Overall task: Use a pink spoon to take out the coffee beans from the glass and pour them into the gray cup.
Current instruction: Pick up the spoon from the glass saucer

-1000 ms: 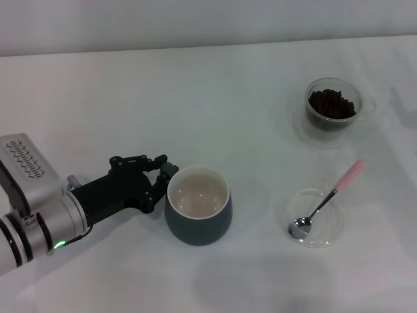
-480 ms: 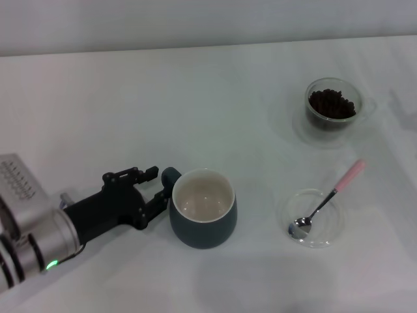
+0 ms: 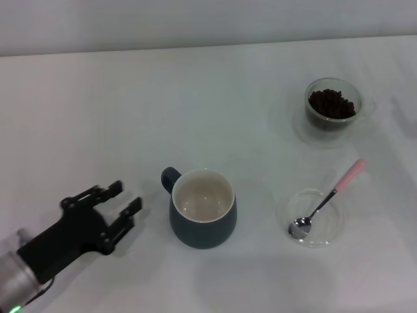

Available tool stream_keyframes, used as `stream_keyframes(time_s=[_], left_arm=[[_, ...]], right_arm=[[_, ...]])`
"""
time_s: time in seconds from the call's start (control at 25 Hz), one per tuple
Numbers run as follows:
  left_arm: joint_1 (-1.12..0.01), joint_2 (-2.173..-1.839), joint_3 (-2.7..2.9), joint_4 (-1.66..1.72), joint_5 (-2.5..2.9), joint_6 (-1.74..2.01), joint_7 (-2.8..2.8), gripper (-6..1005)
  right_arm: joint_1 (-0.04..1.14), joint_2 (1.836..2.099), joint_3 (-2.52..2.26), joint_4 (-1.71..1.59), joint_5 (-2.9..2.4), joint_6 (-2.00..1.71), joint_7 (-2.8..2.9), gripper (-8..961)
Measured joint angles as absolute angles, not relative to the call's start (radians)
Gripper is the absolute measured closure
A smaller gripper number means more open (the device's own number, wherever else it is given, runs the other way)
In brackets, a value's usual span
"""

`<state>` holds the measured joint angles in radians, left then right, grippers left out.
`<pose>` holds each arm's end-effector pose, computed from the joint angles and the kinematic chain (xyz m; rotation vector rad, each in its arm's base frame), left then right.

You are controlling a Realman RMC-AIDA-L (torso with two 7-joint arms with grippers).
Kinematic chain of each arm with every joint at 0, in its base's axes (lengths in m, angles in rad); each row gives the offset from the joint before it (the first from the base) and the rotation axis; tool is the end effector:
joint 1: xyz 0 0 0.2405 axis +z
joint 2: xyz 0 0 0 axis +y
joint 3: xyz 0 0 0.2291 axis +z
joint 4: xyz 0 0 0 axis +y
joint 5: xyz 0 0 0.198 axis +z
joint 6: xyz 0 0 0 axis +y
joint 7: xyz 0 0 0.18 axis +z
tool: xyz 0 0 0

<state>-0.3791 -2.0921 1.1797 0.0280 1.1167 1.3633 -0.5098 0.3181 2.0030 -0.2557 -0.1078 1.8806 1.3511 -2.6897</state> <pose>-0.2682 0.2552 -0.0887 -2.3757 -0.5114 -0.7899 0.3527 0.3075 0.0789 -1.5361 0.5326 0.7027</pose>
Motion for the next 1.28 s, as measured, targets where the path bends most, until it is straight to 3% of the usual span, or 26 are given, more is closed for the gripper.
stream_keyframes(time_s=[0.56,0.68,0.84,0.96,1.16,1.28], left_arm=[[-0.315,-2.082,1.180,0.035,0.881,1.379,-0.452,534],[-0.312,-2.082,1.180,0.035,0.810,1.390,-0.405,534],[-0.311,-2.081,1.180,0.038,0.753,1.411,-0.390,533],[-0.304,-2.080,1.180,0.055,0.728,1.419,-0.389,533],[-0.280,-2.077,1.180,0.073,0.692,1.420,-0.384,534],[-0.249,-2.077,1.180,0.108,0.688,1.420,-0.372,534]], right_arm=[[0.203,1.995,-0.421,-0.263,1.831,1.339,-2.168,186],[0.197,1.977,-0.431,-0.307,1.746,1.303,-1.977,186],[0.207,1.926,-0.434,-0.309,1.601,1.286,-1.725,187],[0.211,1.907,-0.438,-0.296,1.518,1.298,-1.593,187],[0.221,1.905,-0.440,-0.248,1.452,1.330,-1.479,187],[0.232,1.918,-0.454,-0.218,1.443,1.355,-1.462,187]])
